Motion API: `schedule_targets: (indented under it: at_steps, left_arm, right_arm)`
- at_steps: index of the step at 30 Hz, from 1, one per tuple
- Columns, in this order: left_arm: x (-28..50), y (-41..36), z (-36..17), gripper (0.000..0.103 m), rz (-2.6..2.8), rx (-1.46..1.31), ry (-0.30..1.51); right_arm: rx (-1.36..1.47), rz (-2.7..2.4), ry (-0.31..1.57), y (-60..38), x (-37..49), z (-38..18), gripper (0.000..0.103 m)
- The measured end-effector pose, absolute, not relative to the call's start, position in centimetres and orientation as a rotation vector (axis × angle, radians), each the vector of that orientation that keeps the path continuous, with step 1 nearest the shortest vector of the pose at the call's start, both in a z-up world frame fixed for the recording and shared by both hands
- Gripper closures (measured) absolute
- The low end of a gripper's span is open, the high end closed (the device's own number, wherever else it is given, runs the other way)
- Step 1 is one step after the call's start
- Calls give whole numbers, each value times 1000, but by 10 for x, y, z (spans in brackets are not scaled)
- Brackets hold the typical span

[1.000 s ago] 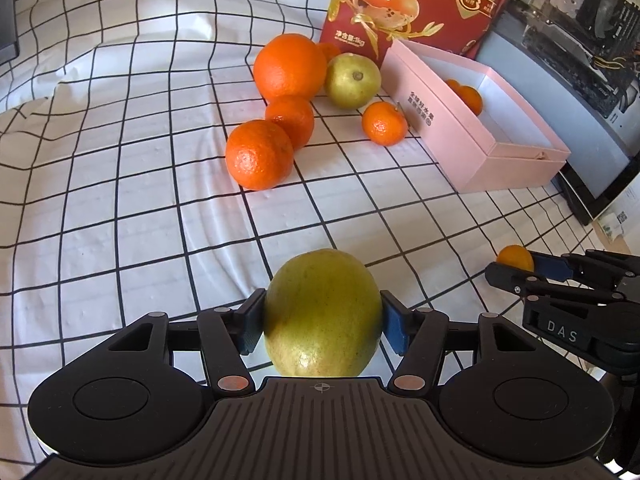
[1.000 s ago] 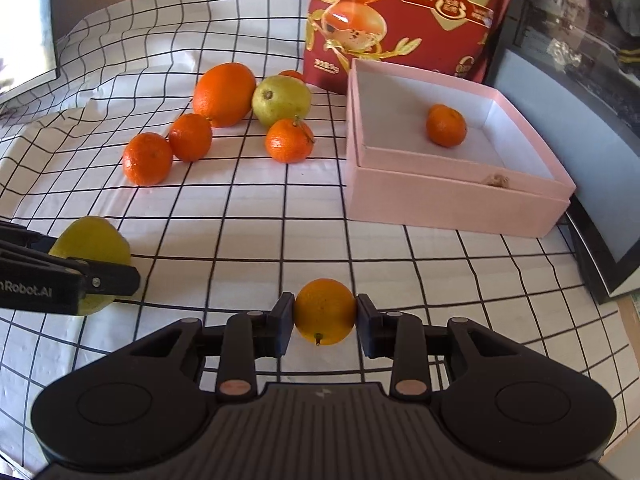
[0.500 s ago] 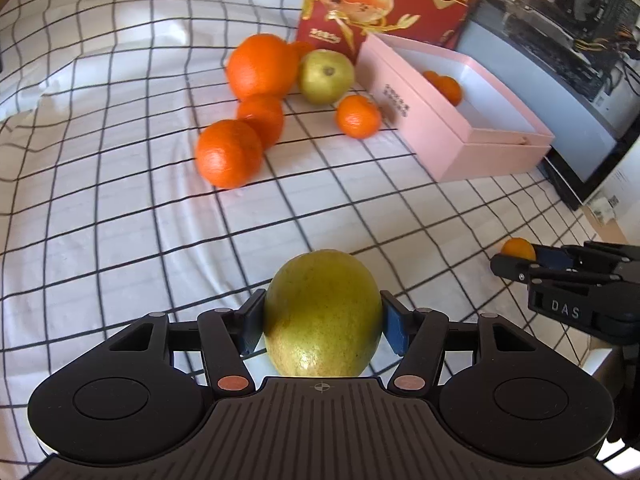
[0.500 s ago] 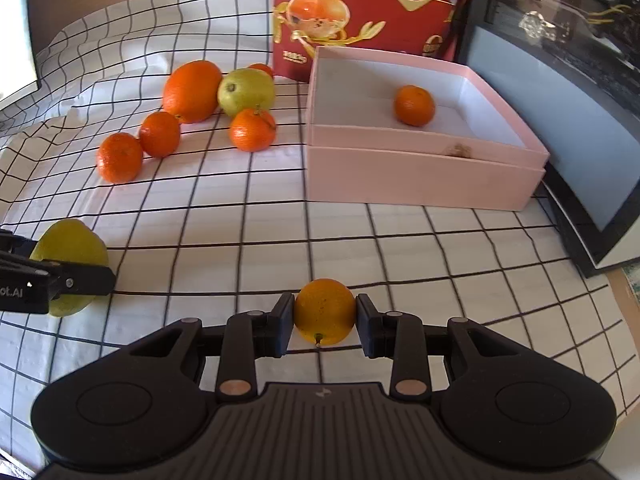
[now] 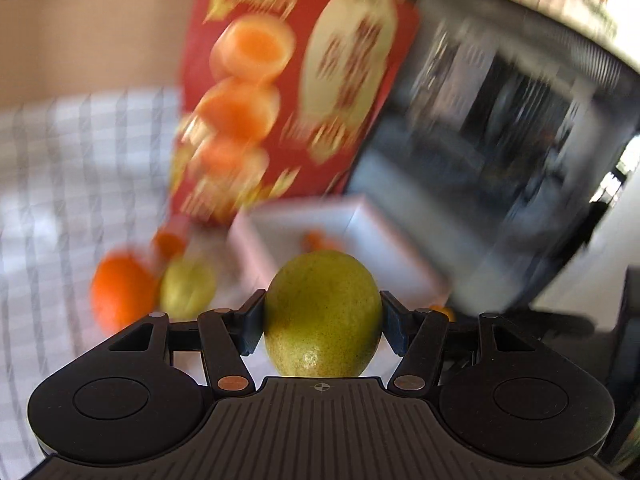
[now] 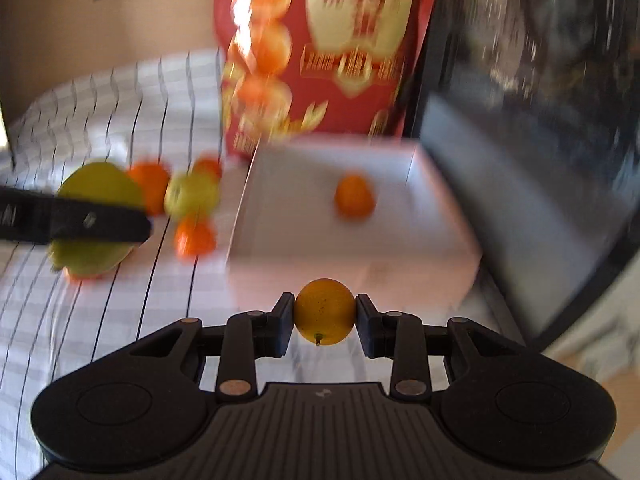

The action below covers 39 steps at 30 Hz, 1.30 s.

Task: Organize fruits
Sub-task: 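Lower the pear into the box and open the left gripper while the right gripper releases the small orange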

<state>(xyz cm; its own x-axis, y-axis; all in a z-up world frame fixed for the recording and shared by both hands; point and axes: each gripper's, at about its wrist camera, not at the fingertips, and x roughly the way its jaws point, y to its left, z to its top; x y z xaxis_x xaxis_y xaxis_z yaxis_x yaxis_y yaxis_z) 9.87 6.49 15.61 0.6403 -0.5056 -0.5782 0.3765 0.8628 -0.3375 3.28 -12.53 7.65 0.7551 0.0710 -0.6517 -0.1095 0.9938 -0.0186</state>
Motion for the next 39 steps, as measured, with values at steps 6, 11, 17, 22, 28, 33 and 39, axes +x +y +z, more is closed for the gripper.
schedule_targets:
  at_steps: [6,11,17,22,28,33,39]
  left_arm:
    - [163,22,200,39,-525,-156,628]
    - [216,-17,157,38,-511,-149,812]
    - [234,-58,90,38,-473,49,932]
    - [248,-68,64,38,-416,96,998]
    - [262,-69,45,39,-397,114,1022]
    - [264,-57,56,43,-383,44,981]
    - [229,-24,89,44,-427,-99,841]
  right_arm:
    - [-87,55,567,-148,81,122,71]
    - [-96,59,597,-163,116,114,71]
    - [-53,95,751,-175,151,64,71]
    - [-98,111,832,-172,167,30,71]
    - [-189,103,842,-165,169,17,70]
    - [-159,105,839,-168,163,22,50]
    - [-83,79,804,-177,145,36,41]
